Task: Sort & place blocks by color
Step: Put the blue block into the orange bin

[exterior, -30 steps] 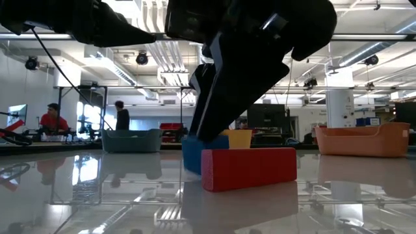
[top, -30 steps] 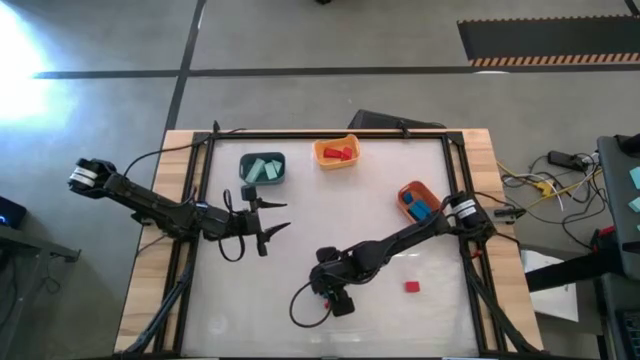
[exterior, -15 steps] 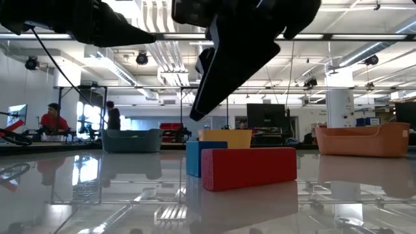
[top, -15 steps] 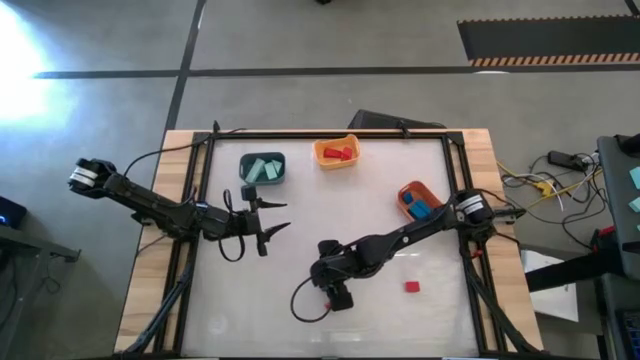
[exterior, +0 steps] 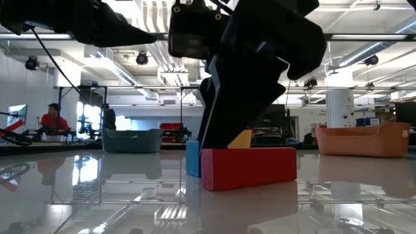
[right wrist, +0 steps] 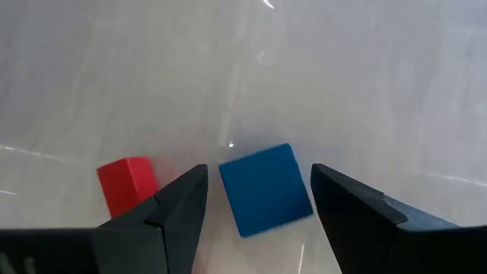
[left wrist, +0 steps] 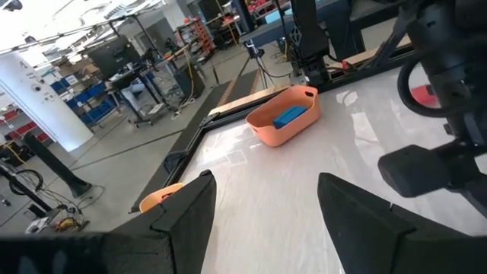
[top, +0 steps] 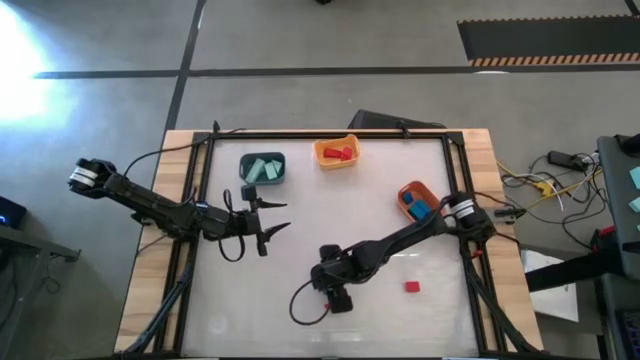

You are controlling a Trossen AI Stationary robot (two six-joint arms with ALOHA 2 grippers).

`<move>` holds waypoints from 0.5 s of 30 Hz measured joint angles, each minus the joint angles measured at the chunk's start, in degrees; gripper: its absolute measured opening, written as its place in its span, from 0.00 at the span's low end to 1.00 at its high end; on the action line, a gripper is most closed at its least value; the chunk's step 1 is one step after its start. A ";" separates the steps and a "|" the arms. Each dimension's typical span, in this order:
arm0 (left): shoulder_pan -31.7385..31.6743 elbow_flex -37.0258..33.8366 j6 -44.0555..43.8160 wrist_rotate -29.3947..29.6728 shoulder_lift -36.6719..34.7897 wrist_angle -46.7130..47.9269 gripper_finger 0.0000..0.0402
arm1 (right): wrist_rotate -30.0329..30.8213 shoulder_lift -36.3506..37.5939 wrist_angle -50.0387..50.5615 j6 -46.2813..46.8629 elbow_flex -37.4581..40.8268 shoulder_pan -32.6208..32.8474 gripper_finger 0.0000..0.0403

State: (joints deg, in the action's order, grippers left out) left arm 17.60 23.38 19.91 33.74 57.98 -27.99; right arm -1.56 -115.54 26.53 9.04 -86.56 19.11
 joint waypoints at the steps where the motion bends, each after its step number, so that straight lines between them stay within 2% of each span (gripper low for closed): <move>1: 0.00 0.00 0.01 0.00 0.00 -0.01 0.53 | 0.01 -0.26 -0.42 -0.03 0.02 0.00 0.55; 6: 0.01 0.00 0.01 0.00 0.00 -0.03 0.53 | 0.03 -0.47 -1.59 -0.11 0.02 -0.26 0.51; 13: -0.01 0.00 0.00 0.00 0.00 -0.02 0.53 | 0.04 -0.49 -1.60 -0.09 0.09 -0.42 0.32; 15: -0.01 0.00 0.00 0.00 0.00 -0.02 0.53 | 0.04 -0.49 -1.63 -0.09 0.09 -0.42 0.30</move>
State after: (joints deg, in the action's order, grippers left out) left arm 17.59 23.38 19.91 33.74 57.98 -28.01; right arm -1.52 -116.03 24.91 8.95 -86.48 18.70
